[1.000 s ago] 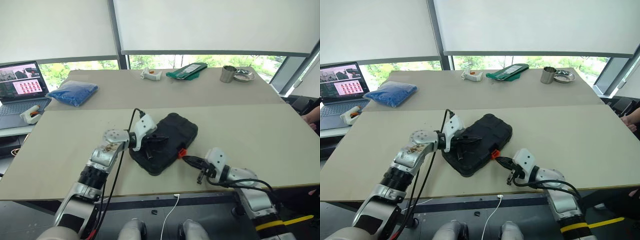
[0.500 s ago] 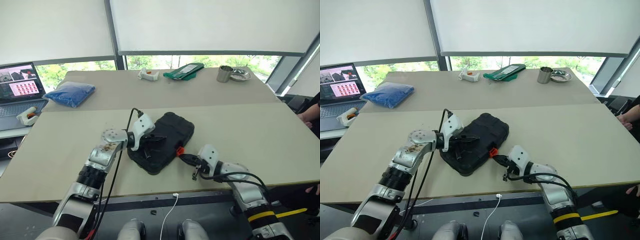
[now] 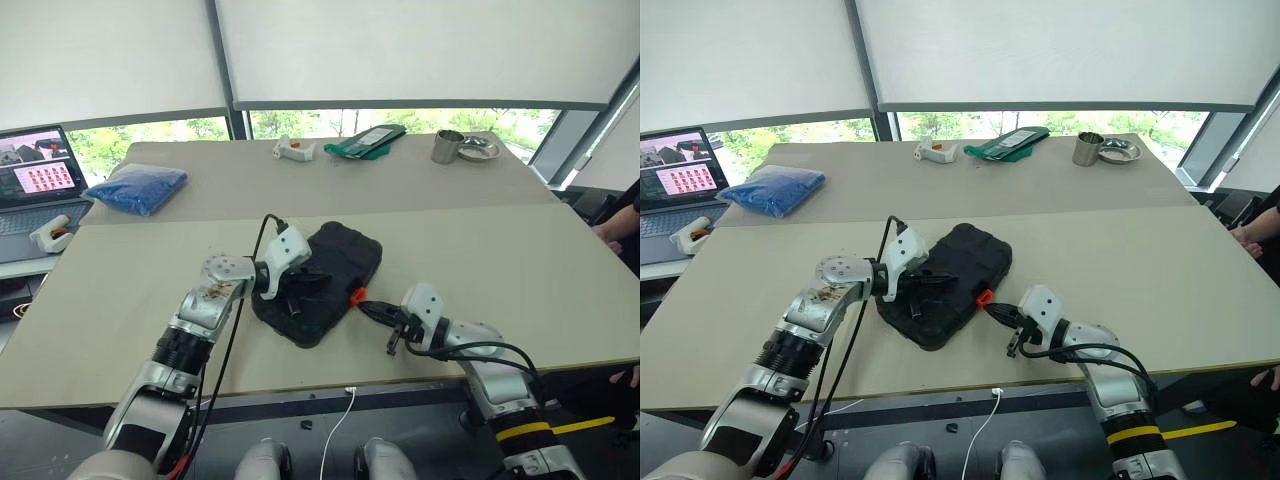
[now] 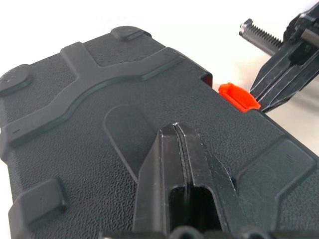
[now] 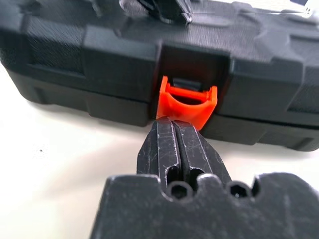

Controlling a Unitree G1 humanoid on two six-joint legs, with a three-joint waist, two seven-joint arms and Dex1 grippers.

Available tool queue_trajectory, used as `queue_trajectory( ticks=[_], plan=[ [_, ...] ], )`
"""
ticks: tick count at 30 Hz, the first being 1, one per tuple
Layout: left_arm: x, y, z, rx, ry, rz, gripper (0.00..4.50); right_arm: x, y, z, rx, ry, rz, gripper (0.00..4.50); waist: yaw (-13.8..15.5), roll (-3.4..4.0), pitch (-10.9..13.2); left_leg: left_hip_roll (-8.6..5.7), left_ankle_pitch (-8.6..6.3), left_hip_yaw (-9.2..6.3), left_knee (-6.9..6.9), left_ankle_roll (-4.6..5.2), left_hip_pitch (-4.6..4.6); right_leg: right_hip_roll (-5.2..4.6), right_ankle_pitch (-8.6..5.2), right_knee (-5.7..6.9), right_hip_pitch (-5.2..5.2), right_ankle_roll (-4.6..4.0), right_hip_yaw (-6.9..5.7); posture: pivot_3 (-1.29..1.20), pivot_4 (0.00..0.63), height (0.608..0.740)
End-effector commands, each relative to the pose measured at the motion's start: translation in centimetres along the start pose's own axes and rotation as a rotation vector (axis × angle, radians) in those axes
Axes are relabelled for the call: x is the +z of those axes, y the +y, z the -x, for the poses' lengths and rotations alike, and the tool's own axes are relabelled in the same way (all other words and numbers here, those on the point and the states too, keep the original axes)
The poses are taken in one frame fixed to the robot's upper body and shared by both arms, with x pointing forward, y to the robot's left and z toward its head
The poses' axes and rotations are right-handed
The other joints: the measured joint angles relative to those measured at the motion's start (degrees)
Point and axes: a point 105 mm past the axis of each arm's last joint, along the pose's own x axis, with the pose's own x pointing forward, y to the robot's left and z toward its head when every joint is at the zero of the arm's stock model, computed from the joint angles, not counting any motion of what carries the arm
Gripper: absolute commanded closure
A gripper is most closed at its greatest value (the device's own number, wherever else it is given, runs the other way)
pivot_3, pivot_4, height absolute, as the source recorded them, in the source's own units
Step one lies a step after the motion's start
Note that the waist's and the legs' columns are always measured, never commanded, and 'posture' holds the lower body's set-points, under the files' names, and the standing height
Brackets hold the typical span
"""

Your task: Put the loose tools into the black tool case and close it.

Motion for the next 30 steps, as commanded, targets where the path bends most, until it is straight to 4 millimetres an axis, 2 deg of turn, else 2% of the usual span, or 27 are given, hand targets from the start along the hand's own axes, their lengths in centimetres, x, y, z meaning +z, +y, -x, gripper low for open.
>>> queue_trajectory(
  ticks=[1, 9, 15, 20, 23, 27, 30],
  plan=[
    [-5.4, -3.3, -1.4, -0.113, 0.166, 0.14, 4.48, 5.4, -0.8, -1.0, 0.0, -0.188, 0.118, 4.5, 0.0, 0.01, 0.0, 0.0, 0.0, 0.0, 0.0, 0.0, 0.01, 0.0, 0.0, 0.0, 0.0, 0.0, 0.01, 0.0, 0.15, 0.74],
    [-5.4, -3.5, -1.4, -0.118, 0.166, 0.146, 4.48, 4.3, -0.5, -1.1, 0.008, -0.119, 0.082, 4.5, 1.0, 0.05, -0.1, -0.06, -0.1, -0.04, -0.06, 0.03, 0.08, -0.07, -0.12, -0.18, -0.01, 0.11, 0.01, 0.0, 0.15, 0.74],
    [-5.3, -3.4, -1.2, -0.117, 0.159, 0.149, 4.48, 4.5, -0.9, 2.0, -0.02, -0.122, 0.015, 4.5, 1.7, 0.03, -0.1, -0.24, -0.39, 0.05, -0.04, 0.11, 0.04, -0.23, -0.28, -0.25, 0.11, 0.33, 0.17, 0.0, 0.15, 0.74],
    [-5.5, -3.5, -0.9, -0.118, 0.161, 0.149, 4.48, 2.1, -0.8, 3.2, -0.044, 0.0, -0.038, 4.5, 1.6, -0.03, -0.2, -0.23, -0.41, 0.05, -0.05, 0.1, 0.03, -0.21, -0.3, -0.24, 0.11, 0.32, 0.19, 0.0, 0.15, 0.74],
    [-5.5, -3.6, -1.0, -0.121, 0.16, 0.151, 4.48, 0.6, -1.2, 2.6, -0.073, 0.062, -0.035, 4.5, 1.5, -0.03, -0.2, -0.2, -0.42, 0.05, -0.05, 0.08, 0.07, -0.19, -0.31, -0.23, 0.1, 0.29, 0.19, 0.0, 0.15, 0.74],
    [-5.5, -3.8, -1.0, -0.128, 0.16, 0.153, 4.48, 0.4, -1.6, 1.0, -0.076, 0.046, -0.033, 4.5, 1.5, -0.04, -0.2, -0.2, -0.48, 0.05, -0.05, 0.0, 0.24, -0.19, -0.36, -0.26, 0.07, 0.26, 0.19, 0.0, 0.15, 0.74],
    [-5.5, -3.7, -0.9, -0.124, 0.161, 0.152, 4.48, 0.2, -1.1, -0.2, -0.034, 0.046, -0.047, 4.5, 1.4, -0.06, -0.2, -0.21, -0.5, 0.06, -0.07, 0.0, 0.23, -0.18, -0.39, -0.25, 0.08, 0.28, 0.2, 0.0, 0.15, 0.74]
  ],
)
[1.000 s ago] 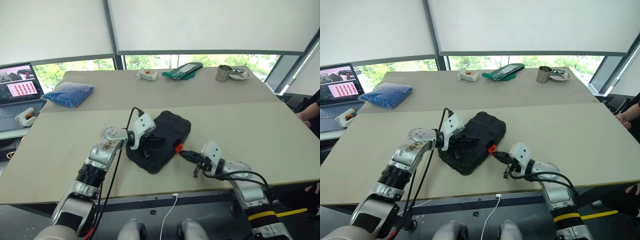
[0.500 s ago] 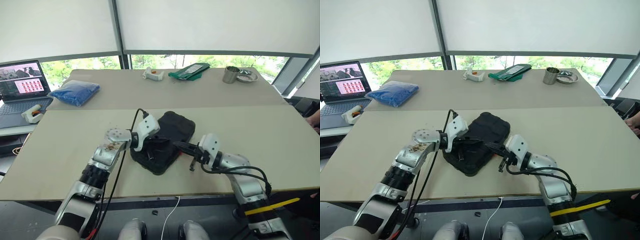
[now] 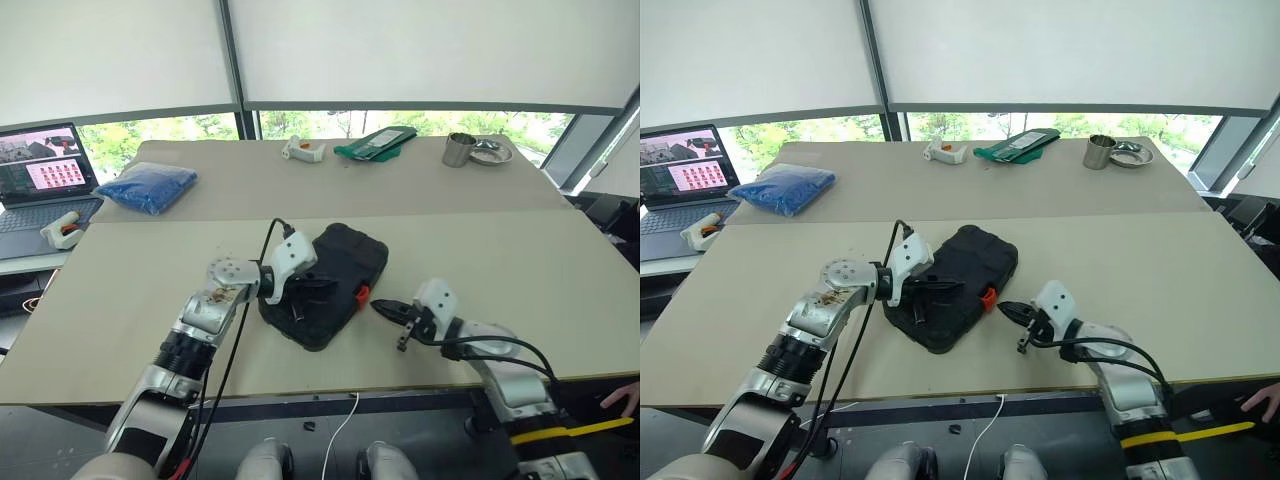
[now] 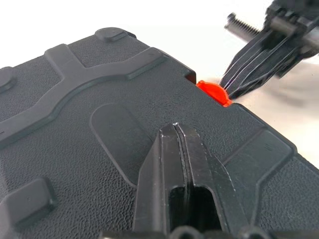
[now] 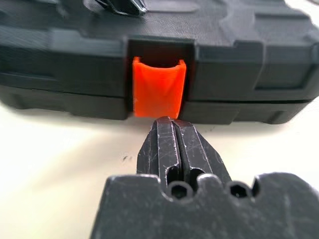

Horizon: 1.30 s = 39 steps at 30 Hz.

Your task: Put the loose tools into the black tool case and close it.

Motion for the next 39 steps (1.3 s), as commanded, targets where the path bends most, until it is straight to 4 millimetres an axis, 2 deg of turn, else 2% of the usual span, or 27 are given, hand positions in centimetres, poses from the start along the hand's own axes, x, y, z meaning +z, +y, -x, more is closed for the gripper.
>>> queue_trajectory(
  ticks=[1, 6, 9, 11, 12, 14, 15, 18, 19, 20, 22, 24, 25, 26, 29, 31, 35, 39],
  plan=[
    [-5.5, -2.6, -0.7, -0.078, 0.161, 0.165, 4.48, 1.4, 0.4, -1.4, 0.039, -0.052, 0.034, 4.5, -0.1, -0.03, 0.0, 0.0, 0.0, 0.0, 0.0, 0.0, 0.0, 0.01, 0.0, 0.0, 0.0, 0.0, 0.0, 0.0, 0.15, 0.74],
    [-5.4, -2.0, -0.4, -0.042, 0.138, 0.159, 4.48, 2.7, 1.0, -2.2, 0.089, -0.112, 0.03, 4.5, -0.5, -0.04, 0.0, 0.05, -0.01, 0.01, 0.0, 0.0, 0.0, 0.04, 0.0, 0.05, 0.02, 0.0, 0.01, 0.0, 0.15, 0.74],
    [-4.9, -1.6, 0.0, -0.018, 0.076, 0.151, 4.48, 2.8, 1.0, -1.5, 0.102, -0.115, 0.043, 4.5, -0.6, -0.04, 0.0, 0.05, -0.01, 0.02, 0.0, 0.0, 0.0, 0.03, 0.0, 0.05, 0.01, 0.0, 0.03, 0.0, 0.15, 0.74],
    [-3.7, -0.9, 0.7, 0.024, -0.008, 0.183, 4.48, 3.0, 1.0, -0.5, 0.109, -0.123, 0.034, 4.5, -0.7, -0.03, 0.0, 0.05, -0.01, 0.03, 0.0, 0.0, -0.02, 0.04, 0.0, 0.06, 0.01, 0.0, 0.05, 0.0, 0.15, 0.74],
    [-2.9, -0.7, 1.3, 0.027, -0.057, 0.157, 4.24, 3.0, 0.8, 0.2, 0.105, -0.125, 0.019, 4.5, -0.8, -0.04, 0.0, 0.05, -0.01, 0.06, -0.02, 0.0, -0.08, 0.03, 0.0, 0.09, 0.02, 0.0, 0.11, 0.0, 0.15, 0.74],
    [-1.2, -0.6, 2.8, 0.018, -0.147, 0.094, 3.86, 3.2, 0.7, 1.7, 0.118, -0.122, 0.02, 3.92, -1.0, -0.04, 0.0, 0.1, -0.01, 0.08, -0.03, 0.0, -0.13, 0.1, 0.01, 0.1, -0.01, 0.01, 0.14, 0.0, 0.15, 0.74],
    [-0.2, -0.5, 3.8, 0.023, -0.207, 0.066, 3.48, 3.2, 0.7, 2.6, 0.123, -0.114, 0.023, 3.72, -1.1, -0.05, 0.0, 0.1, -0.01, 0.09, -0.06, -0.01, -0.2, 0.1, 0.01, 0.1, -0.1, 0.01, 0.16, 0.0, 0.15, 0.74],
    [2.3, 0.1, 7.4, 0.075, -0.369, 0.022, 2.4, 3.2, 0.2, 5.2, 0.107, -0.098, 0.074, 2.7, -1.1, -0.16, 0.1, 0.13, -0.04, 0.11, -0.13, -0.05, -0.25, 0.15, 0.0, 0.06, -0.16, 0.0, 0.18, 0.0, 0.15, 0.74],
    [2.6, 0.6, 8.9, 0.123, -0.381, 0.024, 2.13, 3.2, -0.2, 6.3, 0.084, -0.099, 0.088, 2.43, -1.0, -0.28, 0.2, 0.13, -0.04, 0.12, -0.18, -0.05, -0.29, 0.14, 0.0, 0.06, -0.21, 0.01, 0.19, 0.0, 0.15, 0.74],
    [2.6, 1.0, 10.2, 0.167, -0.383, 0.019, 1.68, 3.0, -0.6, 7.4, 0.064, -0.092, 0.099, 2.03, -1.0, -0.41, 0.3, 0.14, -0.04, 0.12, -0.18, -0.06, -0.31, 0.16, -0.01, 0.06, -0.25, -0.01, 0.18, 0.0, 0.15, 0.74],
    [1.3, 1.4, 12.9, 0.254, -0.322, 0.022, 0.95, 2.2, -1.1, 9.6, 0.047, -0.052, 0.122, 1.33, -1.0, -0.49, 0.4, 0.16, -0.03, 0.09, -0.2, -0.07, -0.37, 0.17, -0.01, 0.06, -0.31, -0.01, 0.15, 0.0, 0.15, 0.74],
    [-1.1, 1.3, 15.1, 0.321, -0.21, 0.051, 0.22, 2.1, -1.9, 11.2, 0.01, -0.04, 0.136, 0.65, -1.1, -0.46, 0.4, 0.14, -0.05, 0.14, -0.2, -0.09, -0.37, 0.14, -0.06, 0.02, -0.32, -0.07, 0.17, 0.0, 0.15, 0.74],
    [-2.4, 1.0, 16.1, 0.333, -0.153, 0.056, 0.0, 2.1, -2.4, 11.9, -0.013, -0.038, 0.153, 0.33, -1.1, -0.47, 0.4, 0.13, -0.06, 0.2, -0.31, -0.11, -0.28, 0.11, -0.07, -0.06, -0.27, -0.06, 0.23, 0.0, 0.15, 0.74],
    [-3.5, 0.7, 17.1, 0.35, -0.106, 0.062, 0.0, 2.1, -2.8, 12.4, -0.03, -0.03, 0.168, 0.1, -1.1, -0.46, 0.5, 0.11, -0.06, 0.22, -0.37, -0.11, -0.25, 0.08, -0.07, -0.09, -0.26, -0.07, 0.24, 0.0, 0.15, 0.74],
    [-6.7, 1.2, 20.2, 0.501, 0.024, 0.052, 0.0, 1.7, -3.9, 13.7, -0.069, 0.004, 0.228, 0.1, -0.9, -0.47, 0.6, 0.12, -0.09, 0.24, -0.4, -0.17, -0.25, 0.03, -0.08, -0.14, -0.4, -0.08, 0.24, 0.0, 0.15, 0.74],
    [-8.0, 1.3, 21.4, 0.584, 0.093, -0.005, 0.0, 1.5, -4.1, 14.1, -0.063, 0.02, 0.251, 0.1, -0.4, -0.56, 0.7, 0.12, -0.11, 0.23, -0.42, -0.21, -0.27, -0.02, -0.09, -0.14, -0.64, -0.1, 0.22, 0.0, 0.15, 0.74],
    [-9.1, 0.8, 22.1, 0.629, 0.132, -0.079, 0.0, 0.8, -4.2, 14.6, -0.039, 0.049, 0.275, 0.1, 0.5, -0.54, 0.8, 0.07, -0.12, 0.3, -0.47, -0.23, -0.42, -0.22, -0.07, -0.14, -0.89, -0.14, 0.22, 0.0, 0.15, 0.74],
    [-9.3, 0.6, 22.1, 0.645, 0.104, -0.06, 0.0, 0.4, -4.3, 14.3, -0.029, 0.045, 0.288, 0.1, 0.6, -0.55, 0.8, 0.08, -0.12, 0.35, -0.48, -0.23, -0.61, -0.22, -0.06, -0.19, -1.0, -0.14, 0.21, 0.0, 0.15, 0.74]
  ],
)
